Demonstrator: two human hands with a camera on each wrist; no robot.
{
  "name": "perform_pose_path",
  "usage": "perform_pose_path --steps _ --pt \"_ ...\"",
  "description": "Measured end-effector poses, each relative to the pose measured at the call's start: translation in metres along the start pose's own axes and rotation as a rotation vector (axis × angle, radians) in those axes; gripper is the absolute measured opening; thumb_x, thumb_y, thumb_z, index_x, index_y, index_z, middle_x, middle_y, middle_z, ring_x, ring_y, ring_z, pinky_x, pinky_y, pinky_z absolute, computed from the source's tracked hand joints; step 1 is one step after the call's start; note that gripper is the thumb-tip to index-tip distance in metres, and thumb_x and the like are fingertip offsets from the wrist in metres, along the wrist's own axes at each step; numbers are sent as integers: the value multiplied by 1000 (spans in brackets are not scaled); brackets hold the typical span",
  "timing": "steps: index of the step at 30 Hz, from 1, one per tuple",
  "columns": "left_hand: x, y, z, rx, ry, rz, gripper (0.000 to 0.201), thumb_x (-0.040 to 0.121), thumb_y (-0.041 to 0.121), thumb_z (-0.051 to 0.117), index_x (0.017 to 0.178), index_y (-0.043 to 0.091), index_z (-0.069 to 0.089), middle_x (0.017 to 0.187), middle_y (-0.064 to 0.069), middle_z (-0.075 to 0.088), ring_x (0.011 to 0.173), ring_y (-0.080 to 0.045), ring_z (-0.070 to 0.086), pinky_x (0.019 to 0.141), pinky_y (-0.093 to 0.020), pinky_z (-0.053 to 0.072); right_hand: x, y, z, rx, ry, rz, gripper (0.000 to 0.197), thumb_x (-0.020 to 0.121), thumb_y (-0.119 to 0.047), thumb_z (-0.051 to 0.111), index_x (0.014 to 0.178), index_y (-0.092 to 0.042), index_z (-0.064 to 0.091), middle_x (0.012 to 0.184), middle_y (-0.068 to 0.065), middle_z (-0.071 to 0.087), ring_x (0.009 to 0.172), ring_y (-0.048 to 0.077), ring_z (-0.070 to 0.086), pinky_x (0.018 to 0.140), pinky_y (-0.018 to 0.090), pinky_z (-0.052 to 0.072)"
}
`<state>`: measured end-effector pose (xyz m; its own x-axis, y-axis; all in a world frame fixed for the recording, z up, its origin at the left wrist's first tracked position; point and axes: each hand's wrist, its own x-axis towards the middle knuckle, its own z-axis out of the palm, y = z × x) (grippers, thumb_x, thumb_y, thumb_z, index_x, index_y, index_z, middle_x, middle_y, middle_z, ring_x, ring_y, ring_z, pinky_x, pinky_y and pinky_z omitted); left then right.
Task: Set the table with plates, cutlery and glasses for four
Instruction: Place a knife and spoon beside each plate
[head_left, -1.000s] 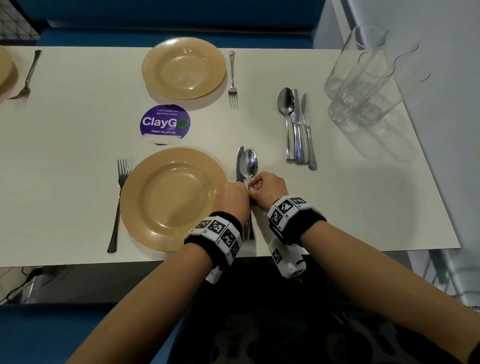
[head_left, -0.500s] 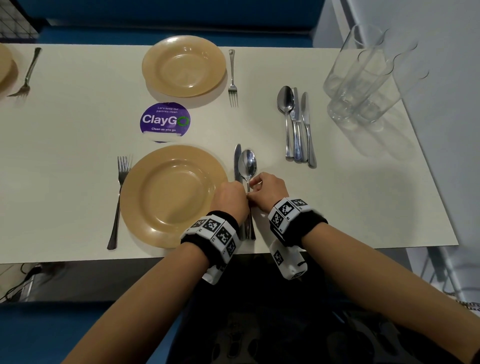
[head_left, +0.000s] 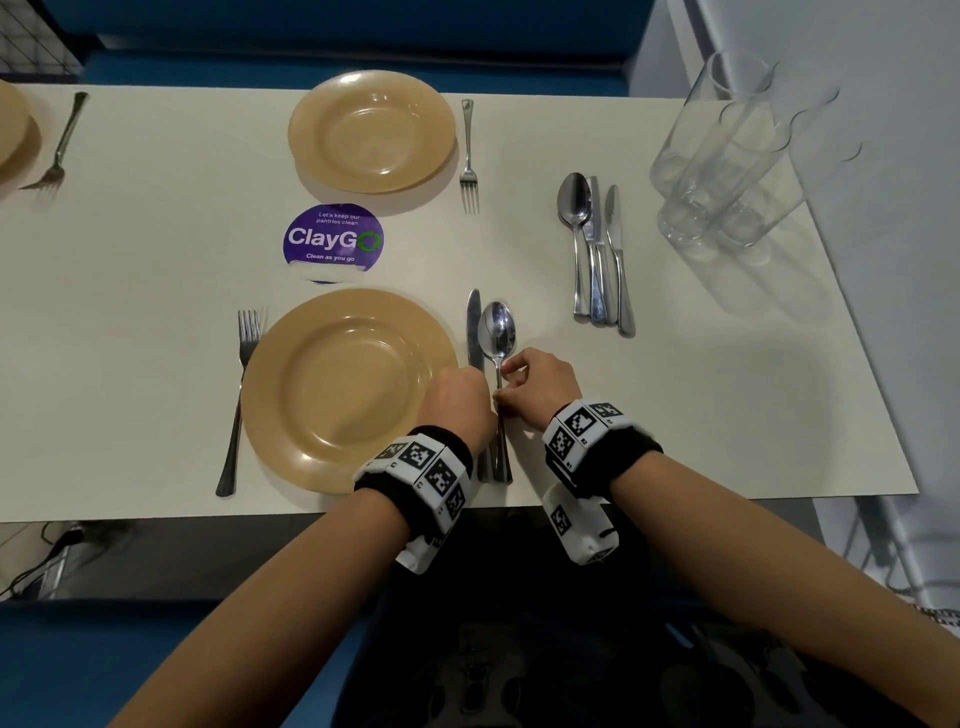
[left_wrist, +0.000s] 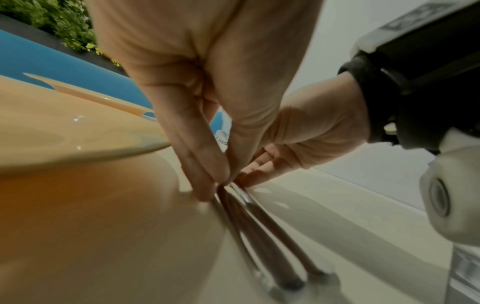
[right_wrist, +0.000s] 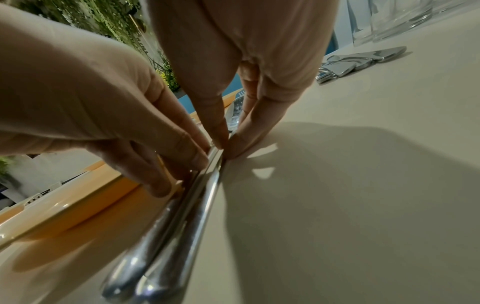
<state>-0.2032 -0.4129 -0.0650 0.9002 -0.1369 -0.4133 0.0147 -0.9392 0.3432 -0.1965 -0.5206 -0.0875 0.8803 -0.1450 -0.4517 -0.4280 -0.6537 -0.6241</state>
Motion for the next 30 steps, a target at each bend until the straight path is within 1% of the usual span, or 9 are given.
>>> perform_pose_path --steps 3,7,10,14,17,19,22,24,30 --pt "-1 0 1 1 4 -5 12 87 6 55 75 8 53 91 -16 65 76 -24 55 63 -28 42 1 -1 1 4 -4 3 31 76 -8 67 107 -11 62 103 7 68 89 16 57 82 20 46" --pt "1 0 -1 -19 -10 -12 8 87 4 54 83 2 60 94 -17 64 86 -29 61 65 -29 43 3 -3 3 8 -3 7 31 75 -8 68 106 -12 62 103 9 68 97 20 62 84 24 49" --pt "2 0 -1 -25 -13 -9 9 87 5 55 86 0 62 96 -17 64 88 -30 62 67 -31 46 3 -4 3 12 -12 8 31 75 -8 68 106 -11 62 98 8 66 96 20 62 85 25 50" --pt "1 -1 0 3 -3 8 10 88 6 54 85 2 63 95 -16 64 88 -29 62 68 -32 47 2 -4 3 8 -18 2 31 76 -7 67 106 -11 62 98 8 66 98 21 62 83 23 48" --pt "-1 -1 1 12 4 13 11 88 6 54 82 2 62 93 -16 65 86 -28 62 65 -30 44 1 -3 4 11 -16 8 32 74 -7 68 106 -12 62 92 6 62 92 19 60 90 29 51" --pt "-2 -1 0 12 4 14 11 87 6 54 81 2 62 92 -16 65 86 -29 62 65 -30 43 2 -3 5 13 -16 12 33 74 -7 68 106 -12 62 89 4 60 92 19 60 91 31 51" --pt "-3 -1 0 4 2 14 11 88 7 55 78 4 60 92 -17 65 85 -28 61 63 -28 42 1 -3 5 2 -16 7 33 75 -8 68 107 -12 62 97 7 65 99 21 61 88 26 49" --pt "-4 -1 0 0 -1 19 11 88 7 54 81 2 61 93 -17 65 87 -29 61 64 -28 41 1 -3 4 -7 -16 2 32 76 -8 68 107 -12 62 96 7 65 102 21 61 88 25 47" --pt "-7 -2 2 -11 0 20 10 87 6 54 79 3 59 91 -18 65 87 -30 62 63 -30 41 -1 0 6 -9 -14 6 32 76 -9 68 108 -13 62 107 9 68 103 22 61 83 22 45"
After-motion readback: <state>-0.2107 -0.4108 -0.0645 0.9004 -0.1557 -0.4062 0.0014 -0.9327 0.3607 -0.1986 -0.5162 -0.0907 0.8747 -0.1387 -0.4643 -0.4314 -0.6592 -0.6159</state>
